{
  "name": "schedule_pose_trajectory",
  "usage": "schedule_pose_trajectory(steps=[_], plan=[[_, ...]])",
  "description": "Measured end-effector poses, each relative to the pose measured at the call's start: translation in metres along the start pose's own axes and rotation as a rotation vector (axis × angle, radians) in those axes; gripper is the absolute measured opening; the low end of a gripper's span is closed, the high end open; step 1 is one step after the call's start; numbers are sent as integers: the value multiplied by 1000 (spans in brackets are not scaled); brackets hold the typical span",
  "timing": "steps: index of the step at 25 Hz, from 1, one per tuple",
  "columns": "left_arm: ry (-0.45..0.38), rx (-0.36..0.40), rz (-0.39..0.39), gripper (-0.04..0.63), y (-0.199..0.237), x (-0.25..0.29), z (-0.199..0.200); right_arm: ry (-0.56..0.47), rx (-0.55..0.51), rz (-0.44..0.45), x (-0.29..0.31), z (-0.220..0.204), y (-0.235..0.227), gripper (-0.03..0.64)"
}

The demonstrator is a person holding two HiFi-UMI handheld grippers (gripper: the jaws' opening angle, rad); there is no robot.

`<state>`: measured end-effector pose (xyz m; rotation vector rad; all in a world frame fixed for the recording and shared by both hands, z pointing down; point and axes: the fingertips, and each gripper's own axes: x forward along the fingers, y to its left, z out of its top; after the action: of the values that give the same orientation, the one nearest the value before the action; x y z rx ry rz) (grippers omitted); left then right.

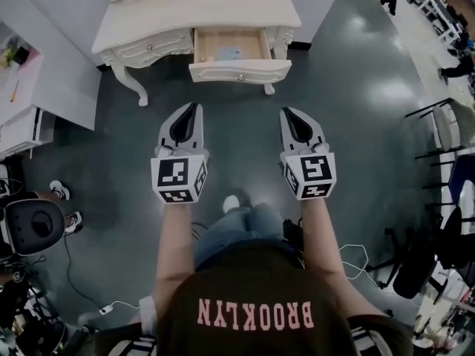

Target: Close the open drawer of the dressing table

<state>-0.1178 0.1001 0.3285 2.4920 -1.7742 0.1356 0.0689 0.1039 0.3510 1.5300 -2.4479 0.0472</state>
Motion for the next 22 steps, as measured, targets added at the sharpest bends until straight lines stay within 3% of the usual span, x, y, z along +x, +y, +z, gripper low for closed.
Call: schedule_pose_trajectory(steps=[16, 22], plan=[[84, -20, 40, 9, 28, 90, -33, 84, 114, -46, 101, -43, -59, -6], [128, -49, 65, 9, 42, 131, -50, 161, 136, -15, 149, -67, -73, -5]])
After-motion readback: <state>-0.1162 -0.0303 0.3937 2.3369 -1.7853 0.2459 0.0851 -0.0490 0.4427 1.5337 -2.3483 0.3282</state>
